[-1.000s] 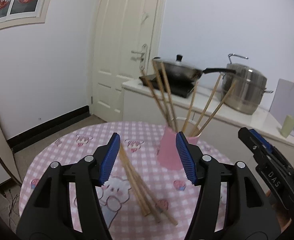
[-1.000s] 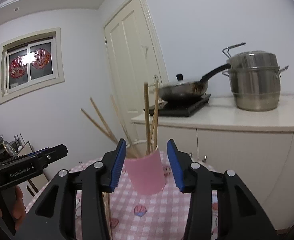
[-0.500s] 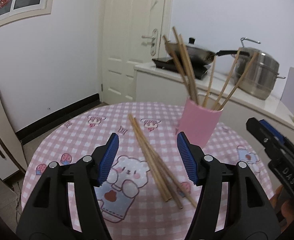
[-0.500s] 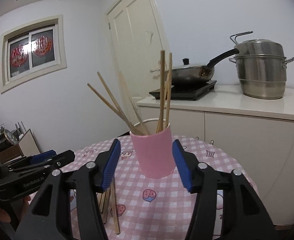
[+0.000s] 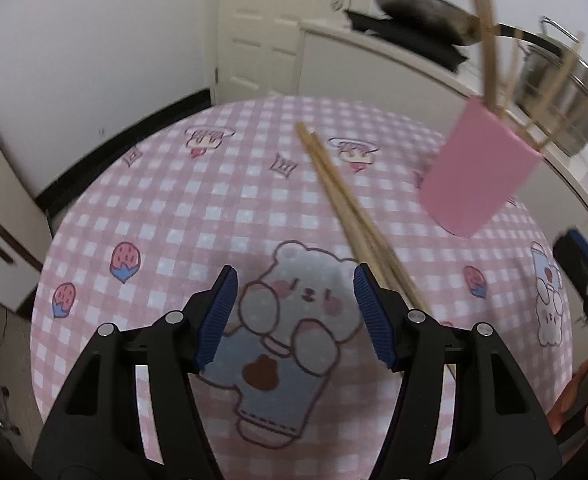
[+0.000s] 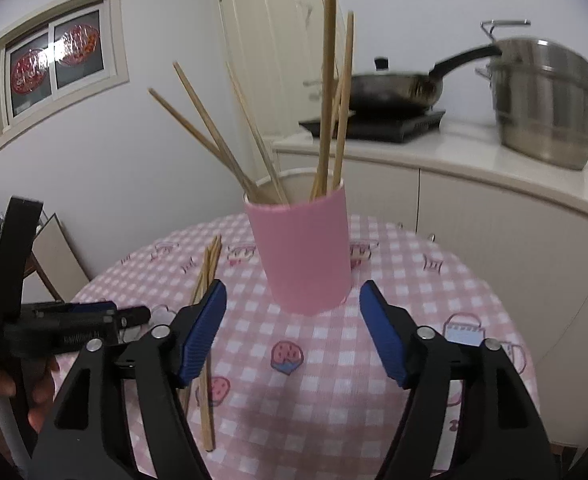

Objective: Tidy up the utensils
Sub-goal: 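Move both open tools back over the loose chopsticks on the table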

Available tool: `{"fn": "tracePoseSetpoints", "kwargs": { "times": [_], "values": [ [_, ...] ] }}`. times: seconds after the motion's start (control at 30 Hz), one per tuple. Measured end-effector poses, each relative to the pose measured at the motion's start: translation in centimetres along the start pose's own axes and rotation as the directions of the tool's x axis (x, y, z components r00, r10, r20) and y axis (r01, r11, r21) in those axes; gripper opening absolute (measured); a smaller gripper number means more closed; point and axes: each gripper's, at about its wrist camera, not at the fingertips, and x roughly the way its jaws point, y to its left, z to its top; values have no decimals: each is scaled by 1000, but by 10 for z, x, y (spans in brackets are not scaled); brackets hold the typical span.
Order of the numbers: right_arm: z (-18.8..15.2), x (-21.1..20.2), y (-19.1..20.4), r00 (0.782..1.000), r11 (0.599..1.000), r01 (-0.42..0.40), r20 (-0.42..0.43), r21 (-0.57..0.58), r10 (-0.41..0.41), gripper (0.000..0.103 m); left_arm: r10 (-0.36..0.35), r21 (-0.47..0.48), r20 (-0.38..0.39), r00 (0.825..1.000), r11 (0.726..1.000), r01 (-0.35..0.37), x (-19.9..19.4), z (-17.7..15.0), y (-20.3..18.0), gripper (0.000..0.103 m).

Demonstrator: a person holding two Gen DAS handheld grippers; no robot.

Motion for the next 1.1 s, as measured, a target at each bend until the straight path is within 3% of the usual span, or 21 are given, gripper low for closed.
{"fn": "tracePoseSetpoints", "kwargs": {
  "times": [0.33,1.1],
  "values": [
    [-3,12,2,998,1000,-18,-68,-15,17,70,-77,-37,-125,989,997,73,27,11,-2,56],
    [-1,24,-9,992,999,-43,-120,30,47,71,58,86,-192,980,995,-42,55,40,-40,56]
  ]
}}
